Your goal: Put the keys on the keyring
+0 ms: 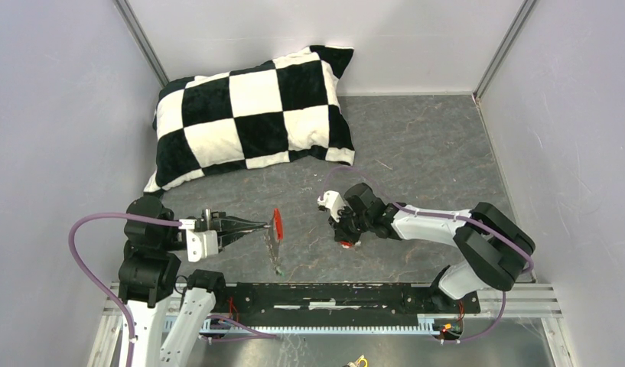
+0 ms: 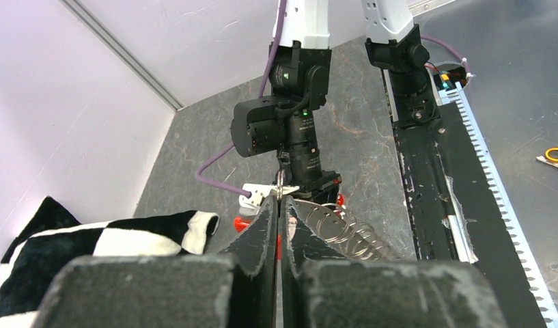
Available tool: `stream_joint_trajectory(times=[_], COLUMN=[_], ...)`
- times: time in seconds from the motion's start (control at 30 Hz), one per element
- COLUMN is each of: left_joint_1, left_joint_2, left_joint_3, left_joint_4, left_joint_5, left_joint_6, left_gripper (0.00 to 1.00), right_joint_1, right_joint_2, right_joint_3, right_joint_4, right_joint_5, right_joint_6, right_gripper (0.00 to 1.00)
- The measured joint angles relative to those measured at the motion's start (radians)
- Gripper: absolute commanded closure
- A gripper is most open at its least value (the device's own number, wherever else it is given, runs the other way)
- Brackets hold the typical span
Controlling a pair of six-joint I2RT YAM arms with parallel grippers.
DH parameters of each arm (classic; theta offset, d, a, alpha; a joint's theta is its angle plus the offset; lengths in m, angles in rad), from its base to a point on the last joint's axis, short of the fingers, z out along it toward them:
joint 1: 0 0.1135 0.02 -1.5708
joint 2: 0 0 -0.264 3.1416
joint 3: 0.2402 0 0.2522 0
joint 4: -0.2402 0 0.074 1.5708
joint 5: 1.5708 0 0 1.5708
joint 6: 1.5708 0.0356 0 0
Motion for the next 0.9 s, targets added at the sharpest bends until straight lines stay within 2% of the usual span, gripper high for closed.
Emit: stream_joint_trajectory(times=[0.17, 0.6, 0.77, 0.9], left_joint_1=[0.000, 0.000, 0.000, 0.000], left_joint_2=[-0.003, -0.013, -0.013, -0.014], left_joint_3=[0.000, 0.000, 0.000, 0.000], left_joint_4=[0.000, 0.000, 0.000, 0.000], left_joint_5=[0.000, 0.000, 0.000, 0.001], left_joint_6=[-0.002, -0.003, -0.003, -0.003], left_gripper=[0.98, 0.98, 0.98, 0.98], right_joint_1=[-0.006, -0.011, -0.012, -0.012], right_joint_2=[-0.018, -0.189, -0.265, -0.372], right_joint_3=[0.000, 0.002, -0.030, -0.098], right_joint_4=[-0.007, -0.041, 0.005, 0.142], right_joint_5=[-0.029, -0.059, -0.168, -0.324], right_joint_6=[0.000, 0.003, 0.031, 0.103], right_gripper=[1.00, 1.00, 1.00, 1.00])
